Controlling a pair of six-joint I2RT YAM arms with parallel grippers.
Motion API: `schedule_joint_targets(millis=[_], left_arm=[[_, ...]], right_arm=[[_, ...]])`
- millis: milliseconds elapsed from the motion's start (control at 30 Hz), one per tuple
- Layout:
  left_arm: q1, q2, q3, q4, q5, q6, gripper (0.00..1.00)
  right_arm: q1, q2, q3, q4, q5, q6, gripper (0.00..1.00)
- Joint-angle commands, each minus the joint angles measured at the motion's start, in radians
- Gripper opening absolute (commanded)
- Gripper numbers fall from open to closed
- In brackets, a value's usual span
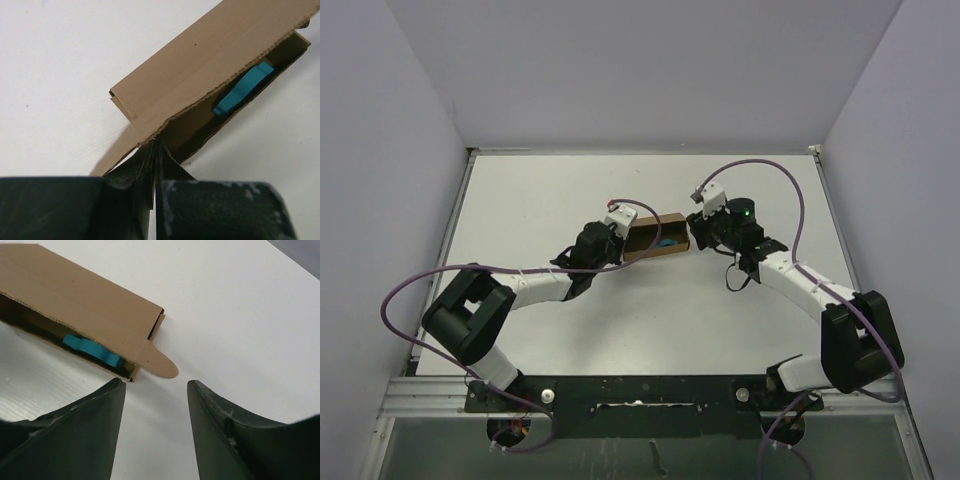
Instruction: Fold the paper box
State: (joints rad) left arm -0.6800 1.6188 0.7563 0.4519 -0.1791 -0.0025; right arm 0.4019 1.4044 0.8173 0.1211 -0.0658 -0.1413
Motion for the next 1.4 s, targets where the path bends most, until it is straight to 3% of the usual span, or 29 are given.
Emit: schedule_joint_targets(millis=[0,200,300,367,467,567,733,967,1200,1367], left_arm=[[-0.003,-0.068,0.036,0.002,-0.013,0.006,0.0],[-0.004,-0.079,0.045,-0.001,-0.01,0.007,0.0],[-0.001,-0.084,0.039,0.003,-0.007,0.009,0.0],[-0.002,-0.087,0.037,0.003,-0.002,0.009,0.0],[-0.001,-0.089,0.034,0.005,0.003,0.007,0.0],[-0.003,-0.088,0.034,0.004,0.009,0.001,0.0],[-0.001,-0.117,0.032,-0.017,0.027,-0.014,0.0],[0.0,-0.246,-0.028,-0.148,0.143,-0.088,0.01],[0.012,-0.419,-0.027,-0.368,0.264,-0.15,0.17],[0.072,-0.488,0.081,-0.582,0.357,-0.189,0.28]], right_arm=[[-0.08,-0.087,0.01,-0.1,-0.231,-0.098,0.55],[-0.189,-0.193,0.021,-0.216,-0.579,-0.287,0.68],[-0.196,-0.223,0.052,-0.282,-0.703,-0.42,0.81],[-0.196,-0.215,0.08,-0.297,-0.764,-0.485,0.99],[-0.189,-0.181,0.103,-0.323,-0.895,-0.697,0.98],[-0.145,-0.131,0.15,-0.354,-0.883,-0.831,0.98],[-0.103,-0.023,0.295,-0.442,-0.833,-0.887,0.99],[-0.082,0.095,0.432,-0.596,-0.789,-1.009,0.86],[-0.033,0.125,0.399,-0.542,-0.685,-1.038,0.76],[-0.015,0.147,0.402,-0.502,-0.619,-1.023,0.68]])
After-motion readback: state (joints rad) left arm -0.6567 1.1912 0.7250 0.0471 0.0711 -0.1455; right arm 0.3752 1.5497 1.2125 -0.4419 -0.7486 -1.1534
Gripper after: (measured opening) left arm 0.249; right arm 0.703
